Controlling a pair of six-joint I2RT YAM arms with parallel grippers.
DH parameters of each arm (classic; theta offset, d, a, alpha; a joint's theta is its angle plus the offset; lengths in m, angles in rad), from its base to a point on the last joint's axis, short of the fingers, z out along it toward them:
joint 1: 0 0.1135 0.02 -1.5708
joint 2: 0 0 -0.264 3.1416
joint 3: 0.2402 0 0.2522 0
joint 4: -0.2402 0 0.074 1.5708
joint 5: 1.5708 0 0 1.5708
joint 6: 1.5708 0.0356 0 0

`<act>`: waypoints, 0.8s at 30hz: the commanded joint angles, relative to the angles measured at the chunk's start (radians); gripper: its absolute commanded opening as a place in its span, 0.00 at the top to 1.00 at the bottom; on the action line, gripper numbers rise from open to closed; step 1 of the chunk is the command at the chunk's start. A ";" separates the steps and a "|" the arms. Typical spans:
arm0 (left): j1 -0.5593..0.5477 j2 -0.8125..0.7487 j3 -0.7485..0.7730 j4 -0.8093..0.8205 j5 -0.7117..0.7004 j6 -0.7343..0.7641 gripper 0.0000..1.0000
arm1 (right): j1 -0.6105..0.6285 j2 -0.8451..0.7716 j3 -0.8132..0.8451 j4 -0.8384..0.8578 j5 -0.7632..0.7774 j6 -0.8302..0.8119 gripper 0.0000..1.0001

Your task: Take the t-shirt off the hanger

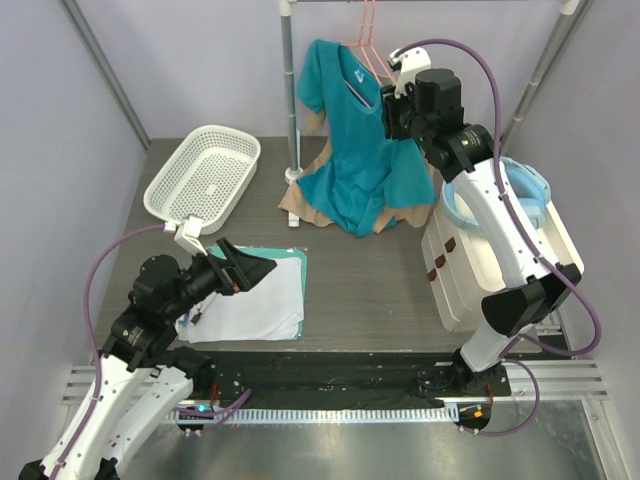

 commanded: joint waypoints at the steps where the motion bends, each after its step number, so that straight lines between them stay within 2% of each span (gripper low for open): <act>1: 0.001 -0.003 0.015 0.014 0.029 -0.004 0.03 | -0.001 0.011 0.019 0.119 -0.042 -0.028 0.57; 3: 0.001 -0.003 0.015 0.001 0.027 -0.006 0.04 | -0.001 0.020 0.024 0.131 -0.059 -0.025 0.58; 6: 0.000 -0.003 0.020 -0.022 0.027 -0.006 0.04 | -0.001 0.028 0.015 0.162 -0.067 -0.018 0.63; 7: 0.001 -0.006 0.018 -0.026 0.029 -0.004 0.04 | -0.003 0.030 0.009 0.177 -0.062 -0.018 0.75; 9: 0.001 -0.011 0.017 -0.026 0.029 -0.004 0.04 | -0.003 0.036 -0.013 0.213 -0.038 -0.019 0.85; 10: 0.001 -0.013 0.017 -0.025 0.030 -0.004 0.04 | -0.001 0.043 -0.016 0.220 -0.027 -0.015 0.95; 11: 0.001 -0.013 0.017 -0.023 0.033 0.002 0.04 | -0.001 0.048 -0.016 0.228 -0.015 -0.010 0.99; 14: 0.000 -0.011 0.027 -0.022 0.037 0.013 0.04 | -0.001 0.047 -0.022 0.248 0.009 0.008 0.99; 18: 0.001 0.009 0.055 -0.037 0.037 0.042 0.04 | 0.005 -0.002 -0.060 0.301 -0.039 0.041 0.99; 24: 0.001 0.050 0.043 0.009 0.116 0.044 0.04 | 0.008 -0.133 -0.226 0.438 -0.108 0.128 0.99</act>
